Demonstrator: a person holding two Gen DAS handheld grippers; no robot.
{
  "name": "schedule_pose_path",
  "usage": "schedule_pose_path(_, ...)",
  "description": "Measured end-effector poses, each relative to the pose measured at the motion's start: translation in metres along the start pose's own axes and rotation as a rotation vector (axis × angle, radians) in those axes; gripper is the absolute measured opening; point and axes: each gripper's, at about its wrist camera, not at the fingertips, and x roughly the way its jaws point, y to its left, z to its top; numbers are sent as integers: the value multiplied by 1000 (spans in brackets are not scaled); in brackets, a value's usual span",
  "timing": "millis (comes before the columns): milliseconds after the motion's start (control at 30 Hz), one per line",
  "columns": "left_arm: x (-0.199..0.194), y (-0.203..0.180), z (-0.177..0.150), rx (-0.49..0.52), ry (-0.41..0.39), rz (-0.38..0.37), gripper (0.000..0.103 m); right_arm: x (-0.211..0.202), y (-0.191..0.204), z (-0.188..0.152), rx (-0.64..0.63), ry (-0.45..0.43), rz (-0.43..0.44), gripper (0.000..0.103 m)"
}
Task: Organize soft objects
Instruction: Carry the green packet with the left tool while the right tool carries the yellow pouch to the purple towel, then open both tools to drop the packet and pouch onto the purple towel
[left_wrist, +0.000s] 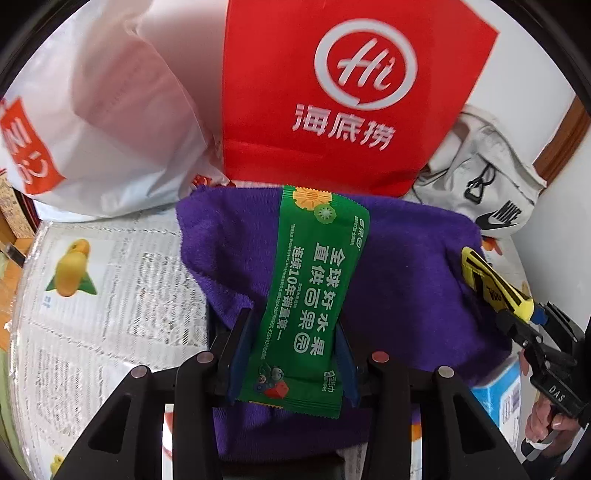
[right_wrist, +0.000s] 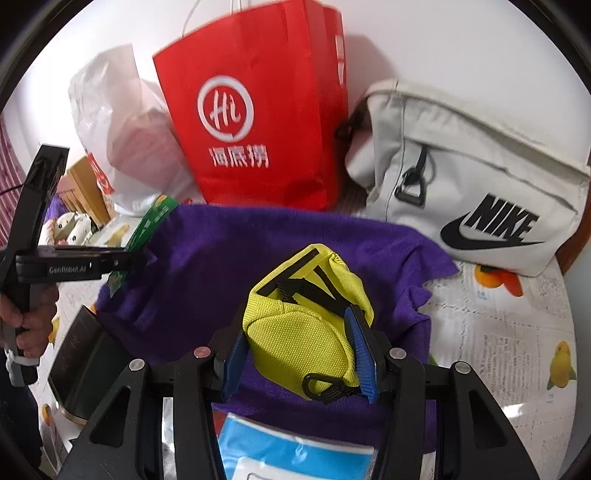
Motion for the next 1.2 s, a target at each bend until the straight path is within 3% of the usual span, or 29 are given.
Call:
schedule_pose_path(500,35,5,10,-26,72,44,41,29,-1,-2,-11,84,9,52)
schedule_pose_path(600,34,3,7,-25,78,35,49,30,-1,-1,-9,92,8,54)
schedule_pose_path(667,32,0,8,-28,77,22,59,29,-1,-1,-5,91,3,65)
schedule_pose_path(733,28,-4,8,-19,64,37,65,26,-1,-1,3,74,4,69)
schedule_pose_path(933,0,2,1,-35,38,40,66,8,-1,-1,32,55,-1,71)
schedule_pose_path(1200,-56,16,-30,-43,-40,80,67,-39,10,-13,67,21,-65,81)
